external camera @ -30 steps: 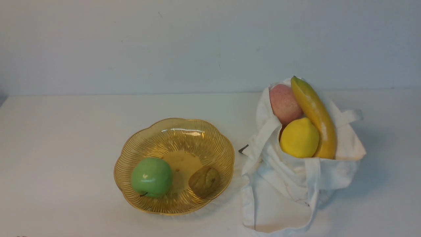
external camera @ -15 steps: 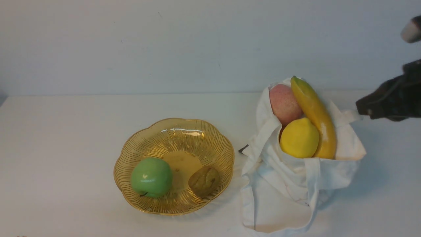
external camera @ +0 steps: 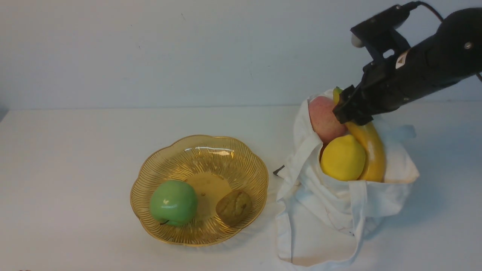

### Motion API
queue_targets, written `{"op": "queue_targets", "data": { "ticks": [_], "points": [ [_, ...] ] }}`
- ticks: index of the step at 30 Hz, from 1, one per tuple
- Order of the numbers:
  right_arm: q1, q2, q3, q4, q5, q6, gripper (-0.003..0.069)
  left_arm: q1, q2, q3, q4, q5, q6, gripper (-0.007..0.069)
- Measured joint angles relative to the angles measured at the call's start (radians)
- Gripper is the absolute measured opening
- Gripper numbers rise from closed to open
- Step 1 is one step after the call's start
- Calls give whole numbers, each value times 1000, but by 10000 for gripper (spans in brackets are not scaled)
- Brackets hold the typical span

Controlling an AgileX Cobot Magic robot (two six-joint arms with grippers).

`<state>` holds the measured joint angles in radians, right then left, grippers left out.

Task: Take the fruit out of the cloth bag on the white table and place them on a plate.
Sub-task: 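Reach into the bag and grasp the banana with the right gripper, then take the banana out of the bag and place it in the fruit dish with the right gripper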

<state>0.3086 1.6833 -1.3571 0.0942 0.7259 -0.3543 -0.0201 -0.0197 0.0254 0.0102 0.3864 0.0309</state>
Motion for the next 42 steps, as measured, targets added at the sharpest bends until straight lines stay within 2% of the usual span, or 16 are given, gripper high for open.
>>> {"op": "queue_targets", "data": {
  "ticks": [2,4,8,9,12,16,26,42],
  "points": [
    [2,27,-11,-55,-16,48,517,0,0,0,0,0,0,-8],
    [3,45,-12,-87,-25,86,574,0,0,0,0,0,0,-8],
    [5,66,-12,-80,-29,106,594,0,0,0,0,0,0,-8],
    [6,67,-12,-76,-30,106,587,0,0,0,0,0,0,-8],
    [10,67,-12,-57,-30,107,494,0,0,0,0,0,0,-8],
    [10,67,-13,-64,-27,107,291,0,0,0,0,0,0,-8],
    [10,-3,-61,-94,78,109,300,0,0,0,0,0,0,-8],
    [10,-126,-83,-94,87,135,300,0,0,0,0,0,0,-8]
  ]
}}
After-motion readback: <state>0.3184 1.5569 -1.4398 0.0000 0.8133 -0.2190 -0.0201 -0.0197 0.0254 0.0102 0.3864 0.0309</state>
